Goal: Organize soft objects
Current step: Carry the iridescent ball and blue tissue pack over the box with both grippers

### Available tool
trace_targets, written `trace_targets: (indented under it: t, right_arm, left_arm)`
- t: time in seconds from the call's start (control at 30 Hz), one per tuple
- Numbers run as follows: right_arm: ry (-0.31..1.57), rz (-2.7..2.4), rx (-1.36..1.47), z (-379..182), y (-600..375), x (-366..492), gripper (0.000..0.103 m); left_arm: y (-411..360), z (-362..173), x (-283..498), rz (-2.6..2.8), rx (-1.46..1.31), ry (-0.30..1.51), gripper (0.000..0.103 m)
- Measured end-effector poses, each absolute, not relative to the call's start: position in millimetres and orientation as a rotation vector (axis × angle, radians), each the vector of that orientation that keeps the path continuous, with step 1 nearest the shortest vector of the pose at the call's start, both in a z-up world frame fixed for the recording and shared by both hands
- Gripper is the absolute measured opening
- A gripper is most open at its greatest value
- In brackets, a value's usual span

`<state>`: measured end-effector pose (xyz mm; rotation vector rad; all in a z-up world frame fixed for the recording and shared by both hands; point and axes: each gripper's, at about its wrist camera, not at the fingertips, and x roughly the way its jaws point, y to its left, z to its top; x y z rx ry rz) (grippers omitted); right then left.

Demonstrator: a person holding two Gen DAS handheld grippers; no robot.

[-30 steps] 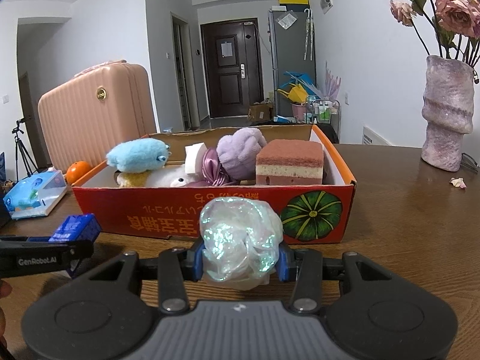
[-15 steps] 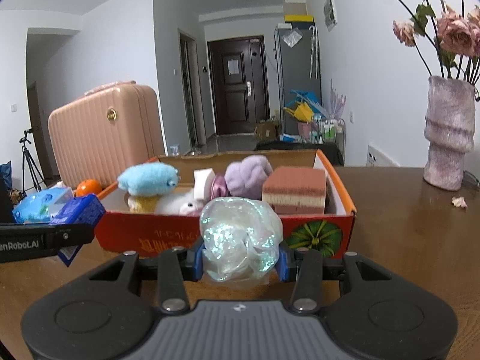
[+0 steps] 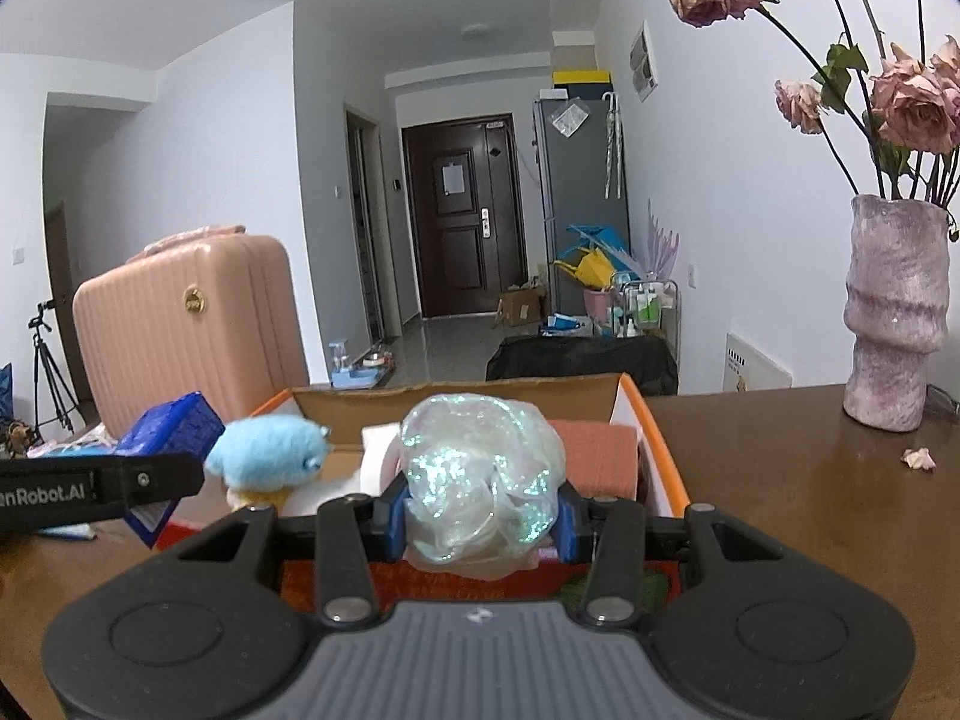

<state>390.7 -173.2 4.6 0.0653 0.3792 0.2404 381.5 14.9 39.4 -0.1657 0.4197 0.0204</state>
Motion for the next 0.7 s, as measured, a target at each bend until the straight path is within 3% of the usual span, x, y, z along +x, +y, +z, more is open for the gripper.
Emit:
trace_targets:
  t: [0.7]
  right_arm:
    - [0.302,0.194,0.104,24.2,-172.9,475.4,0.043]
  left_arm:
    - [3.0,46.5,456.5,0.037,-0.191,0.382,0.052]
